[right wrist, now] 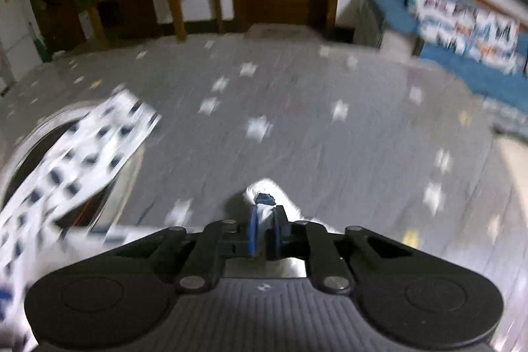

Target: Fold clothes

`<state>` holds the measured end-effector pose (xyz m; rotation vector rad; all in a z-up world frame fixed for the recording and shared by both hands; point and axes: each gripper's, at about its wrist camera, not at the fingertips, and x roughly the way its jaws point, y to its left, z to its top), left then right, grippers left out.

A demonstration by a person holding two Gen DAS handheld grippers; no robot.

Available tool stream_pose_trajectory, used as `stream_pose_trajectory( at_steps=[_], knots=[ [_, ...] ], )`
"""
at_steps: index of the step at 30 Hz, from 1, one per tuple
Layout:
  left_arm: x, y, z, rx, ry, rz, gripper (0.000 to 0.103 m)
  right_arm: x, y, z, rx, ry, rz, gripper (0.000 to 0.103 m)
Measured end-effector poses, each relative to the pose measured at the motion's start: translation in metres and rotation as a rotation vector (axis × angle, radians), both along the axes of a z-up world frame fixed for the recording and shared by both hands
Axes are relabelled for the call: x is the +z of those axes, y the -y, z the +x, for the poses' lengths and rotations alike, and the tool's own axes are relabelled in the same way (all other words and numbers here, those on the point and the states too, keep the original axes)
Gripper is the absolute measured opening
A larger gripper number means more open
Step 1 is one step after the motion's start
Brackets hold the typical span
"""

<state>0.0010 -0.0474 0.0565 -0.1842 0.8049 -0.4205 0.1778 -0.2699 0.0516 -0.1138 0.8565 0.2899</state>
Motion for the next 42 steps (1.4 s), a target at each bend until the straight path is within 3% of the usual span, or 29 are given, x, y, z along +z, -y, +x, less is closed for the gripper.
stream_pose_trajectory(
  at_steps=[2, 3, 4, 5, 6, 10, 14, 21, 24, 25, 27, 30, 34, 39, 42],
  knots=[
    [-0.002, 0.011, -0.003, -0.042, -0.008, 0.003, 0.059, 0.011, -0.002, 0.017, -0.028, 0.073, 0.006, 0.01],
    [-0.003, 0.016, -0.005, -0.062, -0.011, 0.004, 0.06, 0.017, -0.002, 0.025, -0.042, 0.111, 0.024, 0.016],
    [-0.003, 0.021, -0.007, -0.085, -0.011, 0.006, 0.059, 0.023, -0.002, 0.032, -0.056, 0.148, 0.041, 0.026],
    [-0.002, 0.027, -0.009, -0.11, -0.007, 0.008, 0.059, 0.027, -0.002, 0.036, -0.06, 0.156, 0.054, 0.049],
    [-0.002, 0.032, -0.011, -0.135, -0.003, 0.009, 0.059, 0.033, 0.0, 0.041, -0.073, 0.168, 0.061, 0.051],
    [-0.004, 0.054, -0.021, -0.245, 0.01, -0.004, 0.06, 0.033, 0.012, 0.039, -0.066, 0.145, 0.019, 0.051],
    [-0.011, 0.082, -0.031, -0.361, 0.023, 0.002, 0.06, 0.013, 0.034, 0.038, -0.088, 0.051, -0.007, 0.051],
    [-0.027, 0.114, -0.042, -0.446, 0.038, 0.065, 0.055, -0.016, 0.041, 0.046, -0.113, -0.024, 0.007, 0.047],
    [-0.028, 0.116, -0.042, -0.462, 0.056, 0.081, 0.043, -0.027, 0.034, 0.05, -0.109, -0.022, -0.021, 0.043],
    [-0.028, 0.116, -0.041, -0.47, 0.055, 0.08, 0.033, -0.027, 0.032, 0.05, -0.108, -0.01, -0.025, 0.041],
    [-0.029, 0.116, -0.039, -0.486, 0.054, 0.079, 0.023, -0.028, 0.028, 0.05, -0.106, 0.015, -0.035, 0.02],
    [-0.03, 0.118, -0.04, -0.529, 0.035, 0.045, 0.013, -0.027, 0.023, 0.053, -0.119, 0.05, -0.104, 0.01],
    [-0.029, 0.12, -0.047, -0.582, 0.019, -0.007, 0.013, -0.024, 0.022, 0.051, -0.139, 0.13, -0.213, 0.008],
    [-0.031, 0.118, -0.043, -0.559, -0.005, -0.038, 0.019, -0.034, 0.036, 0.058, -0.181, 0.117, -0.258, 0.01],
    [-0.022, 0.104, -0.043, -0.537, 0.022, -0.035, 0.044, -0.028, 0.042, 0.057, -0.208, 0.108, -0.236, 0.018]
  ],
)
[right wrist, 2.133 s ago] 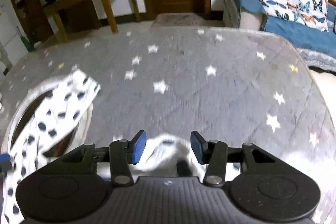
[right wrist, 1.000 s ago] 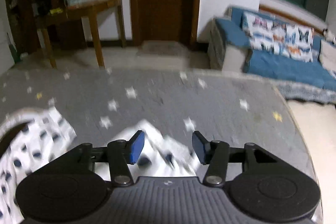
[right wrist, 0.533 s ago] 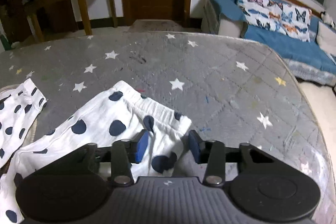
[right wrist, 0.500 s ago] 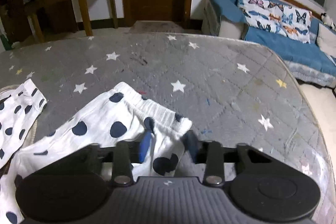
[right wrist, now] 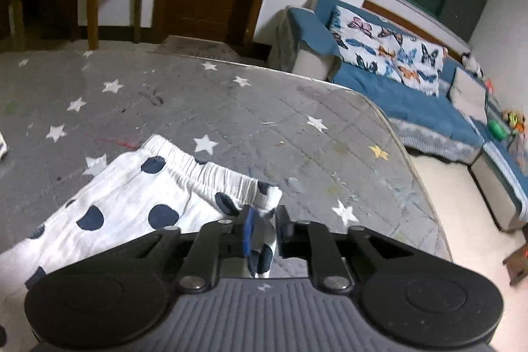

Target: Fold clothes

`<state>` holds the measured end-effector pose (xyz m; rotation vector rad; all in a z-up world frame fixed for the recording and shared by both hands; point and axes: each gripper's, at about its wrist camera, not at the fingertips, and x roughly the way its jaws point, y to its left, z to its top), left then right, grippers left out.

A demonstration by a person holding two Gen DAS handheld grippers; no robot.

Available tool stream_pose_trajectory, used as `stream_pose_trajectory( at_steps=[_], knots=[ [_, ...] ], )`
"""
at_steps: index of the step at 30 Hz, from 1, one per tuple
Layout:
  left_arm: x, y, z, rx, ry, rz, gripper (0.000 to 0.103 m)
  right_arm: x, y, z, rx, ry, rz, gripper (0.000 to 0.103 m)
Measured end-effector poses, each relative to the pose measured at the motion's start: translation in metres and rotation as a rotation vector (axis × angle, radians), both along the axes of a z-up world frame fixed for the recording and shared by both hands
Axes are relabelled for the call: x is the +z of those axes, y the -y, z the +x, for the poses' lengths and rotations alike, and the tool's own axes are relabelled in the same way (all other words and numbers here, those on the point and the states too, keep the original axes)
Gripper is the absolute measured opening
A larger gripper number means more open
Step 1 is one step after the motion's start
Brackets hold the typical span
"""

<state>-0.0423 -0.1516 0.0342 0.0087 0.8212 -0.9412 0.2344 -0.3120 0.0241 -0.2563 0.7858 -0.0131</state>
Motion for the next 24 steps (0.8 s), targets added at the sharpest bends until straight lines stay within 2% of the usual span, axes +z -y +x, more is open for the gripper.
stream_pose_trajectory(
  at_steps=[1, 6, 8, 11, 15, 19, 24],
  knots=[
    [0.005, -0.007, 0.0, 0.014, 0.017, 0.0, 0.047, 0.004, 0.0, -0.003, 0.006, 0.007, -0.003, 0.019],
    [0.027, -0.044, 0.011, 0.126, 0.073, -0.017, 0.048, 0.028, -0.008, -0.019, 0.072, 0.022, -0.009, 0.024],
    [0.035, -0.061, 0.018, 0.207, 0.096, -0.019, 0.049, 0.037, -0.016, -0.026, 0.112, 0.018, 0.023, 0.024],
    [0.04, -0.087, 0.024, 0.336, 0.119, -0.001, 0.049, 0.046, -0.036, -0.03, 0.195, -0.029, 0.144, 0.023],
    [0.033, -0.12, 0.03, 0.539, 0.139, 0.08, 0.049, 0.042, -0.08, -0.026, 0.314, -0.1, 0.256, 0.023],
    [0.022, -0.155, 0.036, 0.731, 0.122, 0.153, 0.049, 0.03, -0.126, -0.017, 0.399, -0.157, 0.314, 0.023],
    [0.013, -0.182, 0.042, 0.815, 0.101, 0.184, 0.049, 0.018, -0.164, 0.007, 0.42, -0.211, 0.314, 0.023]
  ],
)
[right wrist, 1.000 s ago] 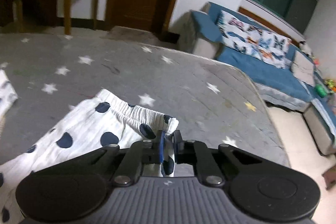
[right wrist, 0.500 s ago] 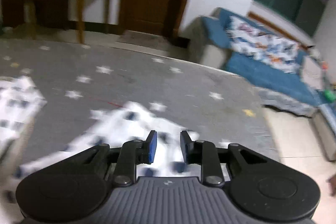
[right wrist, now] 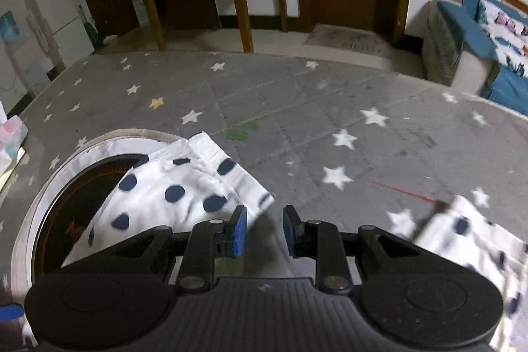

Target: Fold clothes

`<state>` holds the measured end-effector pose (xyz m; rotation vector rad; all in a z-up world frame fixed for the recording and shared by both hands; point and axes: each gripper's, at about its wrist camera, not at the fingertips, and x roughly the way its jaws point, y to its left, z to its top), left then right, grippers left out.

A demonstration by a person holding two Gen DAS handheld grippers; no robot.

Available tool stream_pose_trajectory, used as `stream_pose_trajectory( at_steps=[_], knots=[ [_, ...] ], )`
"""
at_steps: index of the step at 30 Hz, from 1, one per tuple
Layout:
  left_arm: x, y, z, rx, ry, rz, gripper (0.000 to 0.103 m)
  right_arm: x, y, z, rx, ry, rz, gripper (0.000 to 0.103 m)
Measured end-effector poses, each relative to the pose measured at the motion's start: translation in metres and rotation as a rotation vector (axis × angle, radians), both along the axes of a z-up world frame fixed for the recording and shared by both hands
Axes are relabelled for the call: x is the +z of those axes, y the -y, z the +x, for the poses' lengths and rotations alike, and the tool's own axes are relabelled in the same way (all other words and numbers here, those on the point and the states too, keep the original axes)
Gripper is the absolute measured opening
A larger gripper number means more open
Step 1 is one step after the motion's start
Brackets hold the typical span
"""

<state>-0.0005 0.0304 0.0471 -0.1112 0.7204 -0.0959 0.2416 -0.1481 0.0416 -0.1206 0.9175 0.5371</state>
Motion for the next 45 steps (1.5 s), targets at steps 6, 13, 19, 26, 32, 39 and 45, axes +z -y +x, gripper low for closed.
stream_pose_trajectory(
  at_steps=[6, 13, 19, 26, 32, 39, 45],
  knots=[
    [-0.009, -0.009, 0.003, 0.002, -0.017, 0.006, 0.048, -0.01, -0.024, 0.006, 0.024, 0.021, -0.079, 0.019],
    [-0.017, -0.005, 0.01, -0.031, -0.028, 0.021, 0.02, -0.009, -0.06, 0.003, 0.115, 0.221, -0.326, 0.012],
    [-0.021, -0.004, 0.01, -0.022, -0.017, 0.07, 0.008, -0.009, -0.082, 0.023, 0.111, 0.348, -0.412, 0.012],
    [-0.02, -0.012, 0.013, -0.005, -0.017, 0.06, 0.007, -0.003, -0.069, 0.027, 0.085, 0.329, -0.335, 0.019],
    [-0.015, -0.012, 0.012, 0.0, -0.006, 0.03, 0.016, 0.016, -0.068, 0.015, 0.156, 0.208, -0.174, 0.02],
    [-0.018, -0.01, 0.013, -0.01, -0.018, 0.024, 0.033, -0.011, -0.107, 0.008, 0.263, 0.158, -0.228, 0.024],
    [-0.022, -0.013, 0.014, -0.011, -0.022, 0.016, 0.004, -0.016, -0.126, 0.013, 0.252, 0.16, -0.206, 0.027]
  ],
)
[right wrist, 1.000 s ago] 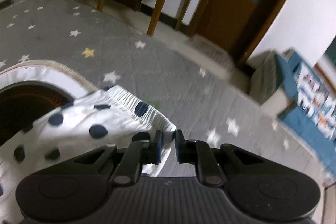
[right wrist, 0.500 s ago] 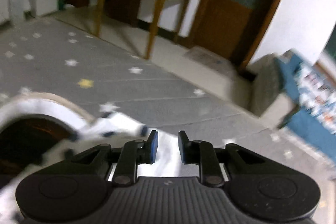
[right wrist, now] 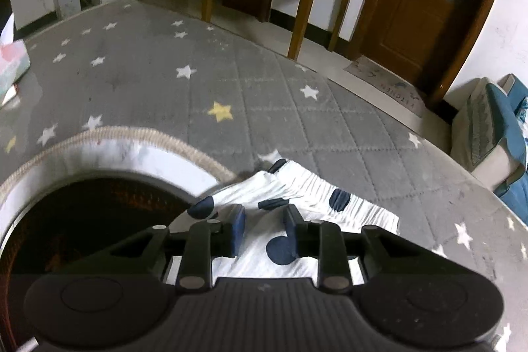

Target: Fold clothes

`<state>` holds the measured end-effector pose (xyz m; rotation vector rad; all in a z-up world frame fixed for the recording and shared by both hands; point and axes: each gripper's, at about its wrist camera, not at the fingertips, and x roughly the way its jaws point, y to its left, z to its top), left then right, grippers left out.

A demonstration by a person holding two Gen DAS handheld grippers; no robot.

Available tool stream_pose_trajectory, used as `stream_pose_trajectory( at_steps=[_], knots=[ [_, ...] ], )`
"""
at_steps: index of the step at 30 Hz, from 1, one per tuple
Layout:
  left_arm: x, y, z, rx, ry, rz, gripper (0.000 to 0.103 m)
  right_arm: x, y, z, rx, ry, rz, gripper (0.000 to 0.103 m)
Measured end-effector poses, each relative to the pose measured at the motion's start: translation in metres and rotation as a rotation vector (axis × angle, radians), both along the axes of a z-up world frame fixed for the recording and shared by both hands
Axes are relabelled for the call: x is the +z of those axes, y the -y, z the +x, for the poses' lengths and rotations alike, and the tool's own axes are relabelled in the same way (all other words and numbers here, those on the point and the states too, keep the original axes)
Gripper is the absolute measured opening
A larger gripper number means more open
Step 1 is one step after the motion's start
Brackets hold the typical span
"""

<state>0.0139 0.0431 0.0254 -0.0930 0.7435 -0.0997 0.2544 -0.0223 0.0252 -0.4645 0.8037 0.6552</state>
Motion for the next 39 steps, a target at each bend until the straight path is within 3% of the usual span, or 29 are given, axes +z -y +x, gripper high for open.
stream_pose_trajectory(
  at_steps=[4, 9, 15, 20, 24, 31, 39],
  knots=[
    [0.004, -0.009, -0.003, 0.045, 0.013, 0.008, 0.003, 0.0, -0.017, 0.006, 0.01, -0.006, 0.033, 0.031],
    [0.005, -0.017, -0.006, 0.093, 0.005, 0.032, 0.003, -0.002, -0.044, 0.01, 0.061, -0.005, 0.065, 0.047],
    [0.008, -0.016, -0.012, 0.116, -0.008, 0.051, 0.003, 0.018, -0.037, 0.001, 0.079, -0.004, 0.118, 0.048],
    [0.023, -0.011, -0.014, 0.114, 0.029, 0.036, 0.007, 0.051, 0.02, -0.016, 0.04, 0.041, 0.078, 0.05],
    [0.038, -0.009, -0.009, 0.107, 0.07, 0.017, 0.007, 0.056, 0.091, -0.026, -0.065, 0.032, 0.071, 0.052],
    [0.048, 0.008, 0.026, 0.054, 0.072, 0.01, 0.007, 0.026, 0.208, -0.036, -0.307, -0.008, 0.077, 0.052],
    [0.028, 0.028, 0.077, -0.004, -0.001, 0.047, 0.007, -0.006, 0.267, -0.033, -0.428, 0.003, 0.109, 0.052]
  ],
)
